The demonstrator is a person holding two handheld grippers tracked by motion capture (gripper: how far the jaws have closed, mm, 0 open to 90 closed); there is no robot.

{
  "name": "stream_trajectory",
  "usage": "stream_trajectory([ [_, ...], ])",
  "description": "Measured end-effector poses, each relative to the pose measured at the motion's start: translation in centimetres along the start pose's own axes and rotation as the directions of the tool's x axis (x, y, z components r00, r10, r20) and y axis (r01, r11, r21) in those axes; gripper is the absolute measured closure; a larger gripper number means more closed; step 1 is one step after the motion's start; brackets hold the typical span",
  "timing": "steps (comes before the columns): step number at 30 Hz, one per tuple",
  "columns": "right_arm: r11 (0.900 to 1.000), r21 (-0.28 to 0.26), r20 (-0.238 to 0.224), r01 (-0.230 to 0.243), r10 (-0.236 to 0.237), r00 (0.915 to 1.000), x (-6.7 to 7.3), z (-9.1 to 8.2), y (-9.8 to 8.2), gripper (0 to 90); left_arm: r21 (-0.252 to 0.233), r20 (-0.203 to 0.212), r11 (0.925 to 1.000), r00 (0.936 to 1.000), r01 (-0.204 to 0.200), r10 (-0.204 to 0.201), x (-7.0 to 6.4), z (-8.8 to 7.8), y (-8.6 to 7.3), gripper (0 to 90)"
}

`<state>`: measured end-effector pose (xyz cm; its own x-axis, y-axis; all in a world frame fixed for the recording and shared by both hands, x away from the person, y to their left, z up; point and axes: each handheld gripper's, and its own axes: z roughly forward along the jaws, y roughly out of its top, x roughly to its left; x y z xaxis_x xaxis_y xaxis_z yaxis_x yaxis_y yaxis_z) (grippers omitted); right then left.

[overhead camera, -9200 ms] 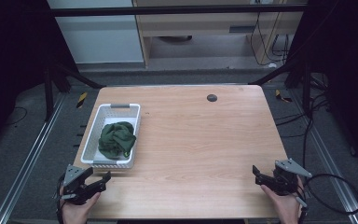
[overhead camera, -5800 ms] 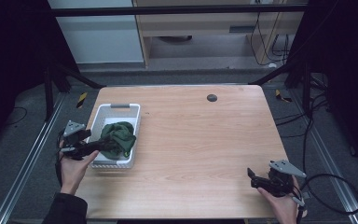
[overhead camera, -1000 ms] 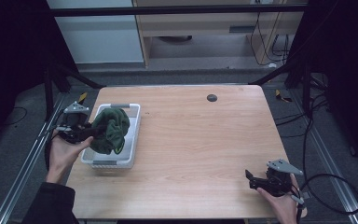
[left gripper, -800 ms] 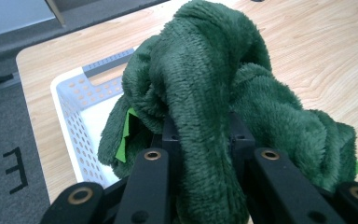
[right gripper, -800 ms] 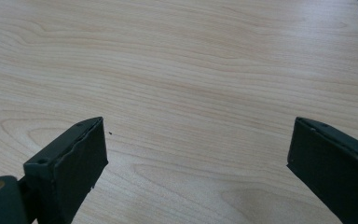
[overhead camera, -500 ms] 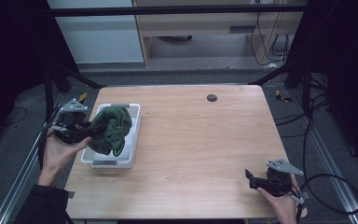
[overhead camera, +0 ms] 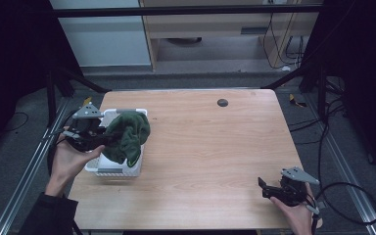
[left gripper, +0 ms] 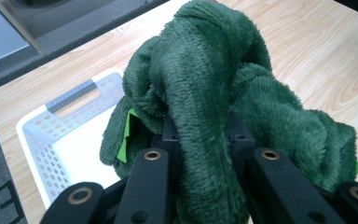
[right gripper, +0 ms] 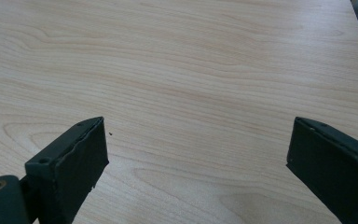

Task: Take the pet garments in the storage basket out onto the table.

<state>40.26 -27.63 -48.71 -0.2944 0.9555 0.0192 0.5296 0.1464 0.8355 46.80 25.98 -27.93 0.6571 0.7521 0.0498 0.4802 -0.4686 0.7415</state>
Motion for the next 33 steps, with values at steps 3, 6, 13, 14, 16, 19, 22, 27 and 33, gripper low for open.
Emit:
stream_trajectory([
  [3, 1.0, 0.001, 0.0, 0.0, 0.0, 1.0, 0.0, 0.0, 0.0, 5.1, 0.009, 0.006, 0.9998, 0.9998, -0.019, 0.019, -0.3, 0.1, 0.3, 74.6],
  [6, 1.0, 0.001, 0.001, 0.003, -0.003, 1.0, 0.0, 0.1, 0.0, 5.1, 0.012, 0.013, 0.9994, 0.9994, -0.032, 0.032, -0.7, 0.3, 0.8, 74.6],
  [13, 1.0, -0.001, 0.001, 0.001, -0.001, 1.0, 0.0, 0.0, 0.0, 5.1, 0.014, 0.039, 0.9985, 0.9979, -0.052, 0.052, -1.8, 1.2, 1.7, 74.5],
  [14, 1.0, -0.001, 0.0, 0.002, -0.002, 1.0, 0.0, 0.0, 0.0, 5.1, 0.018, 0.041, 0.9982, 0.9975, -0.058, 0.057, -1.9, 1.4, 1.8, 74.5],
  [16, 1.0, -0.002, 0.0, 0.001, -0.001, 1.0, 0.0, 0.0, 0.0, 5.0, 0.024, 0.048, 0.9974, 0.9966, -0.069, 0.067, -2.2, 1.8, 2.1, 74.4],
  [19, 1.0, -0.002, 0.001, 0.0, 0.0, 1.0, 0.0, 0.0, 0.0, 5.0, 0.023, 0.059, 0.9967, 0.9954, -0.078, 0.076, -2.8, 2.3, 2.5, 74.4],
  [22, 1.0, -0.003, 0.001, 0.001, -0.001, 1.0, 0.0, 0.0, 0.0, 5.0, 0.031, 0.071, 0.9951, 0.9933, -0.094, 0.091, -3.2, 2.7, 2.8, 74.3],
  [27, 1.0, -0.005, 0.003, 0.003, -0.003, 1.0, 0.0, 0.0, 0.0, 4.9, 0.034, 0.088, 0.994, 0.991, -0.104, 0.101, -4.0, 3.3, 3.2, 74.2],
  [33, 1.0, -0.004, 0.002, 0.005, -0.005, 1.0, 0.0, 0.0, 0.0, 4.9, 0.052, 0.104, 0.991, 0.9876, -0.123, 0.117, -5.0, 4.6, 3.5, 74.2],
])
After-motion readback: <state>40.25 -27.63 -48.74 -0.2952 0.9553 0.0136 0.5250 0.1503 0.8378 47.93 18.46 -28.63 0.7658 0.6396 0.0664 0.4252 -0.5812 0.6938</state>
